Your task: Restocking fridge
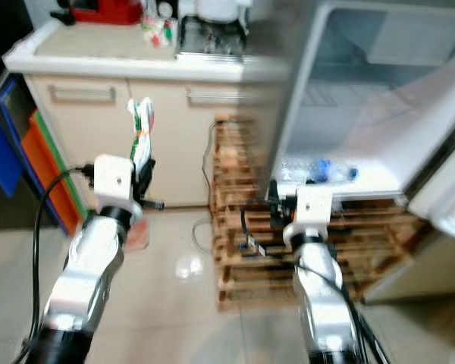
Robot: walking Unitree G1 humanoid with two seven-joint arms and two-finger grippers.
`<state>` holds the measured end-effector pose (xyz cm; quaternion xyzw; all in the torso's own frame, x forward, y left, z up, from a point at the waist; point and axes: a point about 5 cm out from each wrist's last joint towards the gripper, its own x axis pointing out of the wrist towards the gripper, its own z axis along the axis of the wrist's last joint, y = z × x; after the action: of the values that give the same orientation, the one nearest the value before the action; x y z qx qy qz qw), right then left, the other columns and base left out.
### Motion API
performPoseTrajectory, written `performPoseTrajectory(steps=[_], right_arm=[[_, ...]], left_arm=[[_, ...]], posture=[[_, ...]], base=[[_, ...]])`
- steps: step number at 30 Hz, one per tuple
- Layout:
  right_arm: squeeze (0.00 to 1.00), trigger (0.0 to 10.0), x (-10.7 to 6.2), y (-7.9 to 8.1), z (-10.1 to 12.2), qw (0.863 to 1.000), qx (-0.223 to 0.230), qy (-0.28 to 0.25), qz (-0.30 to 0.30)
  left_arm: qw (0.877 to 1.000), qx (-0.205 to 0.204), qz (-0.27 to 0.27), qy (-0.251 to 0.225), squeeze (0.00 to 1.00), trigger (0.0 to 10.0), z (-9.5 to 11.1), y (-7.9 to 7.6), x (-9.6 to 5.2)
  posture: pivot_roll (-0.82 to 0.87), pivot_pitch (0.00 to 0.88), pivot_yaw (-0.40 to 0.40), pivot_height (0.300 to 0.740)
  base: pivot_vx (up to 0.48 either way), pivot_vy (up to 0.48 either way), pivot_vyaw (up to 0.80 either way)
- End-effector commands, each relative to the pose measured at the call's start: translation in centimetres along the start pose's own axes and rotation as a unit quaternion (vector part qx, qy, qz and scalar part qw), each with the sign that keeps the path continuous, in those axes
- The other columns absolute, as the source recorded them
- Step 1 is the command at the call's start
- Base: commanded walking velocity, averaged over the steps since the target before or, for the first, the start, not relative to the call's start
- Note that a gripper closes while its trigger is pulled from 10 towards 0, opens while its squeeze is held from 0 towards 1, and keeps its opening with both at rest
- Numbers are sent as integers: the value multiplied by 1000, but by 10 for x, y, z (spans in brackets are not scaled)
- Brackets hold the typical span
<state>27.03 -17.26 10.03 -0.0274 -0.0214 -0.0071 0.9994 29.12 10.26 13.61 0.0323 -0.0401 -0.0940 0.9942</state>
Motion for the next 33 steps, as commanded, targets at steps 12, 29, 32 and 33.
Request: performPoseTrajectory(steps=[12,29,32,33], right_arm=[[271,10000,0,2,4,1000,3,-5,0],[267,10000,-5,4,1,1000,6,4,7],[267,10000,-6,6,0,1000,7,6,9],[271,10000,-7,6,0,1000,7,7,10]], left_arm=[[1000,13,7,-15,0,10000,7,4,5],[998,19,4,-53,0,10000,26,-2,10],[998,23,9,-55,0,10000,30,-2,13],[998,23,12,-54,0,10000,32,-1,14]], posture=[[-25,0,-20,740],[-39,0,-10,740],[-40,0,-8,740],[-41,0,-8,740]], base=[[267,-396,0],[256,-369,0],[0,0,0],[0,0,0]])
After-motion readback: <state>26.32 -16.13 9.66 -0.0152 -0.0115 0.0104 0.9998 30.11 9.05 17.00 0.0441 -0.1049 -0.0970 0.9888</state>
